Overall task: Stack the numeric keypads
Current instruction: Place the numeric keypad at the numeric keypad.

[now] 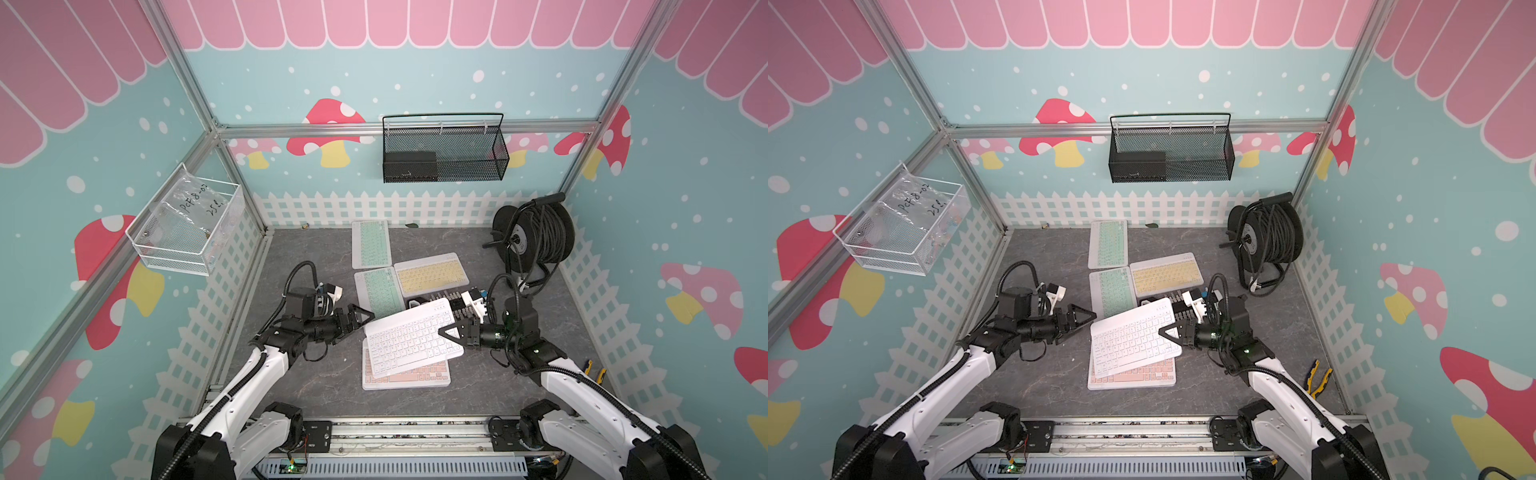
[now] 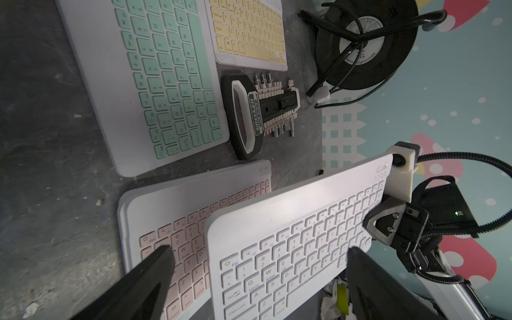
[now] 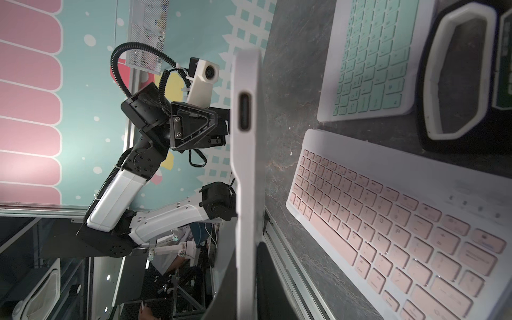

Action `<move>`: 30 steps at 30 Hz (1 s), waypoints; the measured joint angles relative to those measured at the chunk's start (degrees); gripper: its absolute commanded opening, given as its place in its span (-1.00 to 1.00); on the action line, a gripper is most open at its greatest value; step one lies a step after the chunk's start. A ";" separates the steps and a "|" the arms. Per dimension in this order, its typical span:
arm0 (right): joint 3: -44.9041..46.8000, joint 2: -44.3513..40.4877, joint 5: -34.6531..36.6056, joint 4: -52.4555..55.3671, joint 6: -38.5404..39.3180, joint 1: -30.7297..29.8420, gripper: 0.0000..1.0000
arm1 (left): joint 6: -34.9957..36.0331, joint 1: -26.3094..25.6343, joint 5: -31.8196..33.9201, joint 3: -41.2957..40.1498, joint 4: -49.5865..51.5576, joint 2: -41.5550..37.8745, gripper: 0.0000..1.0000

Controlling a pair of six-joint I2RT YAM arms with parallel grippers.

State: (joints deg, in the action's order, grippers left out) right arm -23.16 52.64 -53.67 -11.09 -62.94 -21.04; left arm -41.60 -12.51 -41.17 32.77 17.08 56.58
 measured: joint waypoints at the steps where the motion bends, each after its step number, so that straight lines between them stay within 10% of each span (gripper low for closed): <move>1: 1.75 -1.14 0.37 -1.11 -1.22 0.00 -0.76 | -0.96 0.00 1.03 -1.18 -0.61 -1.16 0.98; 30: 20.13 0.42 11.61 -30.47 -16.00 -9.81 -0.74 | -7.50 -0.37 7.17 -9.38 1.29 -7.91 0.97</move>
State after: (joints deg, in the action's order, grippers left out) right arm -3.03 53.06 -42.06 -41.56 -78.94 -30.85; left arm -49.10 -12.88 -34.00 23.40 18.37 48.66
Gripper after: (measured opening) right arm 0.130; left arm 0.986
